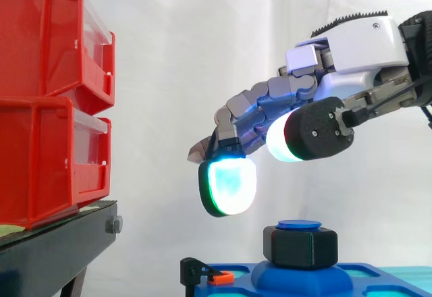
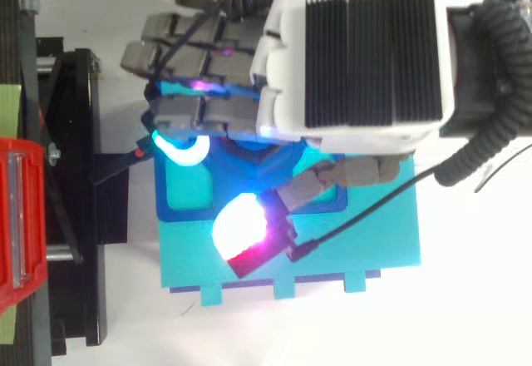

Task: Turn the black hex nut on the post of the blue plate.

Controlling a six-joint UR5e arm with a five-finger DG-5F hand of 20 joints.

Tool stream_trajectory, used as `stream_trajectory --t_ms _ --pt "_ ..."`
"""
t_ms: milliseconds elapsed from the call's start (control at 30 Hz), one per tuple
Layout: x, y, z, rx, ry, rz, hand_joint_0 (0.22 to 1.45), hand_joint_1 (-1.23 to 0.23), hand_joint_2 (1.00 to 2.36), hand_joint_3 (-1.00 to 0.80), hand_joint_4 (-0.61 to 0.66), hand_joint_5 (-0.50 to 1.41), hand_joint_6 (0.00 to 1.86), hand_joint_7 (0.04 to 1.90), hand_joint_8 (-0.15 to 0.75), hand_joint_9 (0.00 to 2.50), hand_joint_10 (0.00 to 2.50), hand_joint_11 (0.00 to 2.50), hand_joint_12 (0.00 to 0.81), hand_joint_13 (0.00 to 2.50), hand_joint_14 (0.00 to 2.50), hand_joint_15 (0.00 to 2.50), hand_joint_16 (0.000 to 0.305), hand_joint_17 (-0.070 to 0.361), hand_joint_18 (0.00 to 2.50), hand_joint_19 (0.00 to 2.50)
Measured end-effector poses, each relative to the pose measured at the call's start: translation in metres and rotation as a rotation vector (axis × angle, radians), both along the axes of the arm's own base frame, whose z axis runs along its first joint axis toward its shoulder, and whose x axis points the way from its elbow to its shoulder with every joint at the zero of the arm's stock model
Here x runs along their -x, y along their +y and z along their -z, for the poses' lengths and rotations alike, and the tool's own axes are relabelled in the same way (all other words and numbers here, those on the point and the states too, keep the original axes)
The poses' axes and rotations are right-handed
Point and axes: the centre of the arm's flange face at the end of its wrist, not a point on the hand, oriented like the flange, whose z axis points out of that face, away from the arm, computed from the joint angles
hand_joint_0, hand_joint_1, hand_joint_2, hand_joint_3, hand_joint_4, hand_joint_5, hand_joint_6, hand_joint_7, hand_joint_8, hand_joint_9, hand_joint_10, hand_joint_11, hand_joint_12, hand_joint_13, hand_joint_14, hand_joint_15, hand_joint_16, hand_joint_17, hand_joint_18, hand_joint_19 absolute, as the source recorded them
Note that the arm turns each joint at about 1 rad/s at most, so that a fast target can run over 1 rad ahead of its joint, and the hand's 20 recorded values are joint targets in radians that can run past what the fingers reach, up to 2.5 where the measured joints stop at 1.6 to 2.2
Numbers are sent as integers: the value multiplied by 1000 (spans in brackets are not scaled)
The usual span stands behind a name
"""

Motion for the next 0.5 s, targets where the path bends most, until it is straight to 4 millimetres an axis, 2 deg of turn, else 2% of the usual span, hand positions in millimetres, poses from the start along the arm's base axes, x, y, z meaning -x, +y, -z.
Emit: stream_trajectory --t_ms 500 --pt "-1 26 10 -18 4 3 491 -331 1000 -500 200 -211 502 1103 237 260 0 0 358 280 0 46 57 128 106 89"
